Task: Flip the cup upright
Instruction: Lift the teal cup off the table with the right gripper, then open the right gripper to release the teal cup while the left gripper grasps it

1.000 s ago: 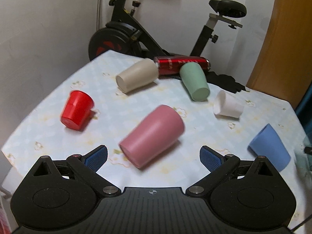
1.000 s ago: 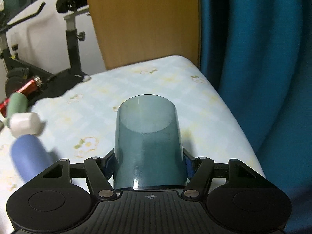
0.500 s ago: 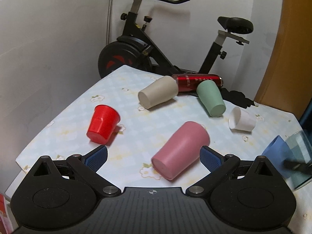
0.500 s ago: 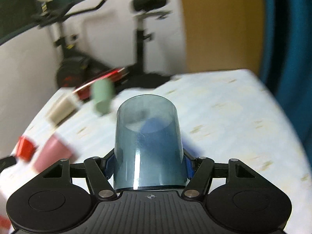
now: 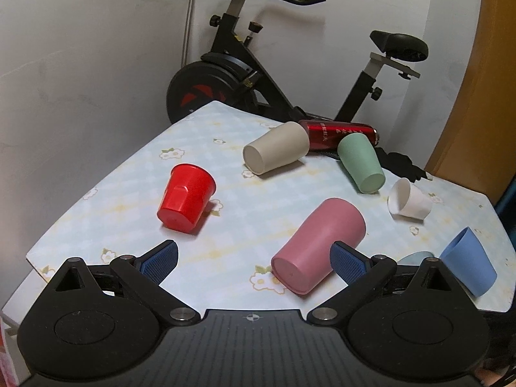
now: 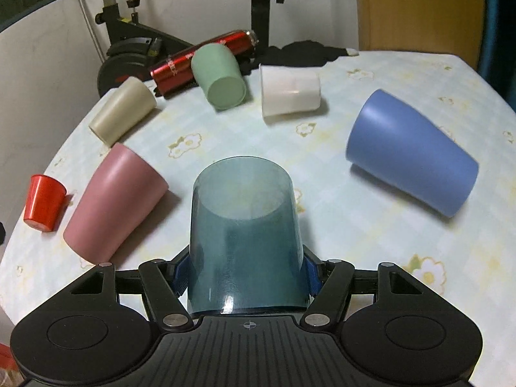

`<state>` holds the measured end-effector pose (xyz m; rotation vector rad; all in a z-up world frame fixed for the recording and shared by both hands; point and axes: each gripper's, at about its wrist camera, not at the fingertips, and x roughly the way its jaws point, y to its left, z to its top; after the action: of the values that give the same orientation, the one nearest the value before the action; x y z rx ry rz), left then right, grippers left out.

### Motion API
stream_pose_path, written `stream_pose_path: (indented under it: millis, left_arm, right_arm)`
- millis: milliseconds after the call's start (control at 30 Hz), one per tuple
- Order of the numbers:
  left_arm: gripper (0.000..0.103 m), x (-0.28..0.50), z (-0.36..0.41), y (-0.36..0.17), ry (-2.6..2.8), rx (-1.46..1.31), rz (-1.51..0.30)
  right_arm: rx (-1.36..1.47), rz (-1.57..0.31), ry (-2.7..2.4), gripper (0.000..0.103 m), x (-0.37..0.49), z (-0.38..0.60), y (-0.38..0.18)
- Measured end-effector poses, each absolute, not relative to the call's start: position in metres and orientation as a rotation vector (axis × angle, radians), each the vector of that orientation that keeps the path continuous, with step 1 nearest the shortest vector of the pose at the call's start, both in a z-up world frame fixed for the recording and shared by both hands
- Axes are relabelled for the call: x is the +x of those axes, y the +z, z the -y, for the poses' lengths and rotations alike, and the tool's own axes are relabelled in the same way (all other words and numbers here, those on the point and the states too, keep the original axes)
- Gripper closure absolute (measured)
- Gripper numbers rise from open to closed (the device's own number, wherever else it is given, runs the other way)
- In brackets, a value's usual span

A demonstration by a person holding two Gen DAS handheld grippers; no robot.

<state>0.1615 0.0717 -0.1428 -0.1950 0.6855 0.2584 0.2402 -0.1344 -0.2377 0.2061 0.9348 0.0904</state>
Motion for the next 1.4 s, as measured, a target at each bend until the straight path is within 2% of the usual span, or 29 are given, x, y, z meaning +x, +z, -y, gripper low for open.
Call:
stream_pose_path:
  millis: [200, 267, 433, 633, 767, 1400]
  left_arm:
    - [0.002, 0.163, -0.072, -0.146, 0.225, -0.202, -0.698]
    - [0.002, 0.163, -0.071, -0.146, 0.213, -0.208, -0.698]
    - [0.002, 0.163, -0.07, -0.147, 0.189, -0.226, -0.705]
    - [0.003, 0.166, -0.062, -0.148, 0.148, -0.231, -0.719]
    - [0.009, 0.171, -0.052, -0.15, 0.102, -0.24, -0.75]
    - [0.012, 0.249, 0.026, -0.189, -0.097, -0.299, -0.966]
  right_arm:
    - [0.147, -0.945, 0.117, 0.04, 0.244, 0.122, -0.248]
    - [0.15, -0.956, 0.128, 0.028, 0.245, 0.124, -0.246]
    - [0.184, -0.902, 0.172, 0.026, 0.238, 0.136, -0.232]
    - [0.265, -0.802, 0.2, 0.01, 0.216, 0.165, -0.214]
    - [0.274, -0.753, 0.18, 0.01, 0.204, 0.185, -0.204]
    - [0.169, -0.646, -0.093, 0.011, 0.182, 0.26, -0.197]
